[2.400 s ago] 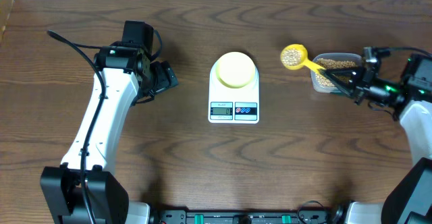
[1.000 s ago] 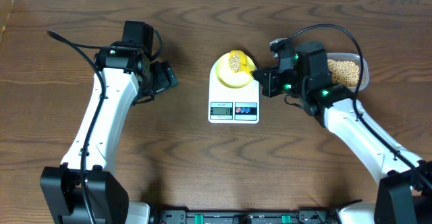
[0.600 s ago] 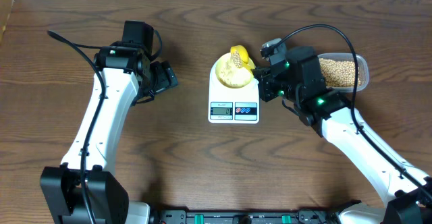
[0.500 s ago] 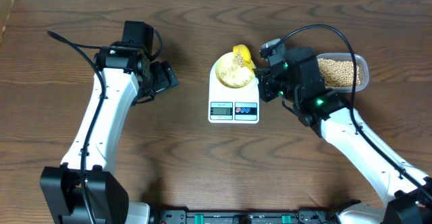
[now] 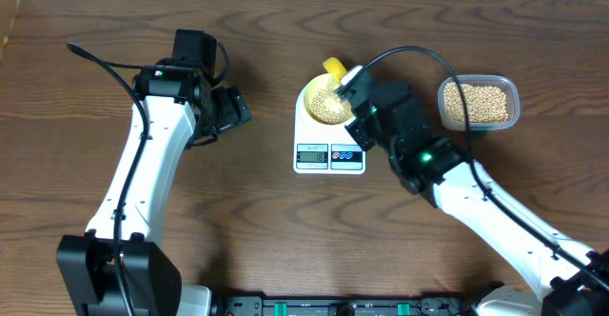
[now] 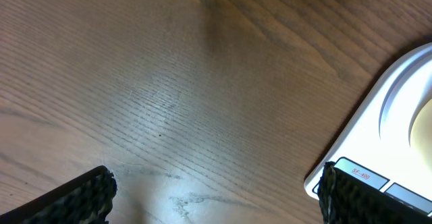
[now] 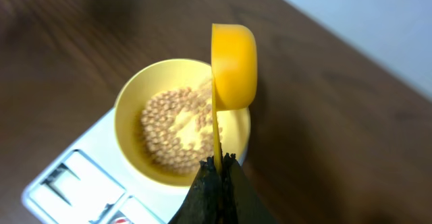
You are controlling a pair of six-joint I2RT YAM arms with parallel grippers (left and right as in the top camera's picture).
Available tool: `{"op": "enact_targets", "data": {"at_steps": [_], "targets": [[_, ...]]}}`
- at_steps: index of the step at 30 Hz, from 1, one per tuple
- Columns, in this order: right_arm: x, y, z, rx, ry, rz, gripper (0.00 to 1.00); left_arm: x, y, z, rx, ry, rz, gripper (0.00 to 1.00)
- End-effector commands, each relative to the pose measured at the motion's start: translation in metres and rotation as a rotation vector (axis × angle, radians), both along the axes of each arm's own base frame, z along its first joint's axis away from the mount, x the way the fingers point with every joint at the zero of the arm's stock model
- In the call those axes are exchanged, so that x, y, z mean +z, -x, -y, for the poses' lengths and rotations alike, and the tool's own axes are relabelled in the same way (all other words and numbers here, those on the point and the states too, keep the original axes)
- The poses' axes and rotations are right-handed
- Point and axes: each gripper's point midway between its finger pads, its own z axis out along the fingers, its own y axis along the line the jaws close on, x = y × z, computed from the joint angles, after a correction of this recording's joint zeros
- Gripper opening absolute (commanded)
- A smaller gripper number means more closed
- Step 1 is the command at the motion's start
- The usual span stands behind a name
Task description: Scoop item into bowl and weigh 50g on scale
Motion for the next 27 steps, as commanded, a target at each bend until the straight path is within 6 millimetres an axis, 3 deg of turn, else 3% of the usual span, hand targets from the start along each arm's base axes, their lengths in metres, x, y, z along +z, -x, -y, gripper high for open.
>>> {"op": "enact_targets", "data": {"at_steps": [1,5,10,14,17,20,22,27], "targets": [[0.019,-0.006,0.011,-0.055,0.128,0.122,0.01,0.002,-0.001,-0.003,0.015,-0.009,0.005,0.98],[0.02,-0.003,0.005,-0.077,0.08,0.113,0.01,0.002,-0.001,-0.003,0.015,-0.009,0.005,0.98],[0.021,0.0,0.0,-0.149,-0.107,0.03,0.01,0.002,-0.001,-0.003,0.015,-0.009,0.005,0.98],[0.04,-0.001,0.012,-0.19,-0.22,0.018,0.01,0.002,-0.001,-0.003,0.015,-0.009,0.005,0.98],[0.065,-0.004,0.046,-0.27,-0.266,0.056,0.01,0.002,-0.001,-0.003,0.015,-0.009,0.005,0.98],[0.078,-0.008,0.1,-0.421,-0.236,0.092,0.01,0.002,-0.001,-0.003,0.015,-0.009,0.005,0.98],[0.074,-0.008,0.141,-0.531,-0.197,0.08,0.01,0.002,-0.001,-0.003,0.015,-0.009,0.005,0.98],[0.04,0.004,0.212,-0.741,-0.136,-0.056,0.01,0.002,-0.001,-0.003,0.015,-0.009,0.005,0.98]]}}
